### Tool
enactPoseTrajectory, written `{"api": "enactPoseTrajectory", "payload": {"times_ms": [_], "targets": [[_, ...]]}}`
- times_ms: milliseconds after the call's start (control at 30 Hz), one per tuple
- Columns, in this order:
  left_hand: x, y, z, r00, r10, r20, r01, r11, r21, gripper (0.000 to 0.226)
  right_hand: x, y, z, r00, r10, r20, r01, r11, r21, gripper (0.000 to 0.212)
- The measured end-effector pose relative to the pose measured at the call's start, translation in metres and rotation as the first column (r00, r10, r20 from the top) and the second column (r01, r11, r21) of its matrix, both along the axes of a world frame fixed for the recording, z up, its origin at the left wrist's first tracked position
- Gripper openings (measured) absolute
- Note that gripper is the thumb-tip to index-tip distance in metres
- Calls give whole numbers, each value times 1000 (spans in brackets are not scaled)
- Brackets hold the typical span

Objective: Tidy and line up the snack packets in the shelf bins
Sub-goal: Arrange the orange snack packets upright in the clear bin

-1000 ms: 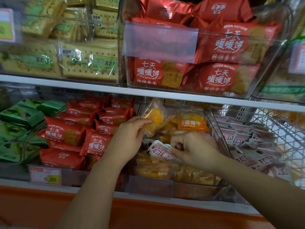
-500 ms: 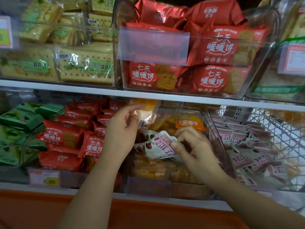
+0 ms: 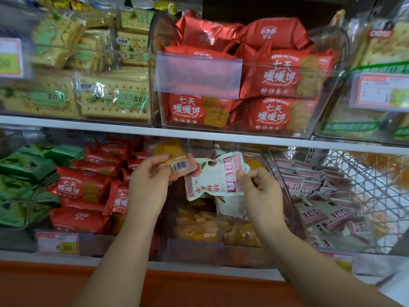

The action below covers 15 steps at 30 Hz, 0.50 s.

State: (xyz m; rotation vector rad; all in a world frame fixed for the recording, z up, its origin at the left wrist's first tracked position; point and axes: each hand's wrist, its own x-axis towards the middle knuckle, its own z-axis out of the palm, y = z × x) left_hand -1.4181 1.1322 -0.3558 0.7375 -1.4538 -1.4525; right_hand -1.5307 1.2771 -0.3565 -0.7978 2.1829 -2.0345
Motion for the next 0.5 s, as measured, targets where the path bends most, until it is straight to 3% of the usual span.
{"api": "enactPoseTrajectory", "payload": {"times_ms": [167,333,500], "targets": [[4,4,1,1000,23,-18,-22,999,38,28,8,-6,1,980,-65,186,95,983,-155,26],[5,16,5,999,45,-8,-45,999,-30,27,0,-17,9,824,-53,564,297,888,-352,32],[0,33,6,972,-75,224,109,984,-144,24,-22,5,15,679,-15,734,405,842,-357,10]]}}
